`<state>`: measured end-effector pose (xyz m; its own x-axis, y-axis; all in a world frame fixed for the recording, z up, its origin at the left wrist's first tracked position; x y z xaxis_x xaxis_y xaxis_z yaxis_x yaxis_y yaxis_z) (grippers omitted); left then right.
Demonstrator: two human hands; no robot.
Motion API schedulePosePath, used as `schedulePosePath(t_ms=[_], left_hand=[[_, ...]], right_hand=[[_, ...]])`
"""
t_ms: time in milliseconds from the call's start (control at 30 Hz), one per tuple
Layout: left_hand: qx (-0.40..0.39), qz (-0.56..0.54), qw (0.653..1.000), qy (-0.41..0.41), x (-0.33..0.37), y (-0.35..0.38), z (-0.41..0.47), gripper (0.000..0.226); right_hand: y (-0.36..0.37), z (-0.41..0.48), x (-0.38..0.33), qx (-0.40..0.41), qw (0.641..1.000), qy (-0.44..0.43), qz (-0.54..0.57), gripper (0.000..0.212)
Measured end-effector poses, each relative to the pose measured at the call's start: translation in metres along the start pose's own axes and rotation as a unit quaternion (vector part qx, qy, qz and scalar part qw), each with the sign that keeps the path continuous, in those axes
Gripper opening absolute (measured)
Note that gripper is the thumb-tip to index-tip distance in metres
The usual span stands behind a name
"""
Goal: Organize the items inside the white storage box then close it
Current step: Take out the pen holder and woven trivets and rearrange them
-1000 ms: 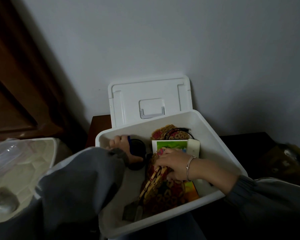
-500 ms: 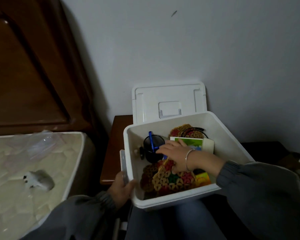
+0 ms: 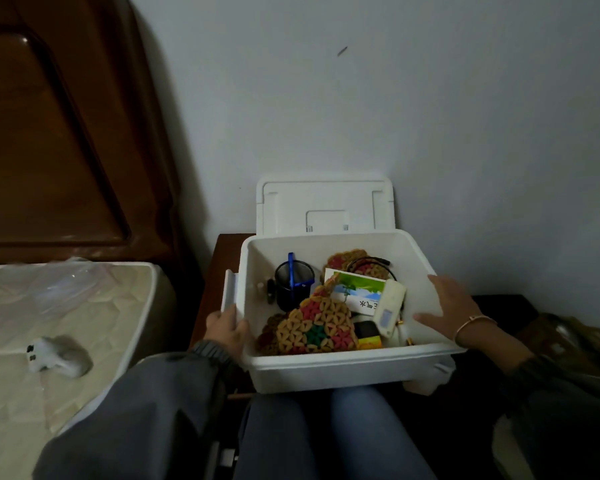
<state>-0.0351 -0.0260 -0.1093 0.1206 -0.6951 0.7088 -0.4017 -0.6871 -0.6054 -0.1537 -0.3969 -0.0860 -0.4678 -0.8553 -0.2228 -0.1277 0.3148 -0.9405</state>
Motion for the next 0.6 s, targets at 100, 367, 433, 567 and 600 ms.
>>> schedulePosePath(t_ms=[100, 367, 433, 567, 600], left_hand=[[0.001, 0.031, 0.999, -0.021, 0.006, -0.016, 0.023, 0.036], [0.111, 0.183, 0.973, 0.088, 0.036, -0.018, 0.029, 0.056], [0.095, 0.170, 0.962, 0.189, 0.053, 0.003, 0.026, 0.061], [-0.113, 0.142, 0.976, 0.123, 0.075, 0.041, 0.042, 0.087], [-0.146, 0.147, 0.974, 0.088, 0.076, 0.044, 0.048, 0.087]], right_hand=[[0.010, 0.001, -0.005, -0.019, 0.990, 0.001, 0.137, 0.094], [0.019, 0.014, -0.003, 0.022, 0.991, 0.000, 0.130, 0.090], [0.023, 0.013, -0.002, 0.036, 0.993, -0.006, 0.112, 0.090], [0.025, 0.012, -0.002, 0.056, 0.995, -0.012, 0.080, 0.087], [0.025, 0.012, -0.002, 0.059, 0.995, -0.013, 0.074, 0.086]])
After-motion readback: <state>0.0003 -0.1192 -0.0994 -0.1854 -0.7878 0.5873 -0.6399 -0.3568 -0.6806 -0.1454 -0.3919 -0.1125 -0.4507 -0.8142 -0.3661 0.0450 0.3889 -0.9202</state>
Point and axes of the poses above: each hand's wrist, its own z-axis towards the middle knuckle, its own y-axis out of the palm, x = y × z, the point moved 1 cm from there along z, towards the middle knuckle, and after that the axes turned 6 degrees about -x, right-handed, at the moved point
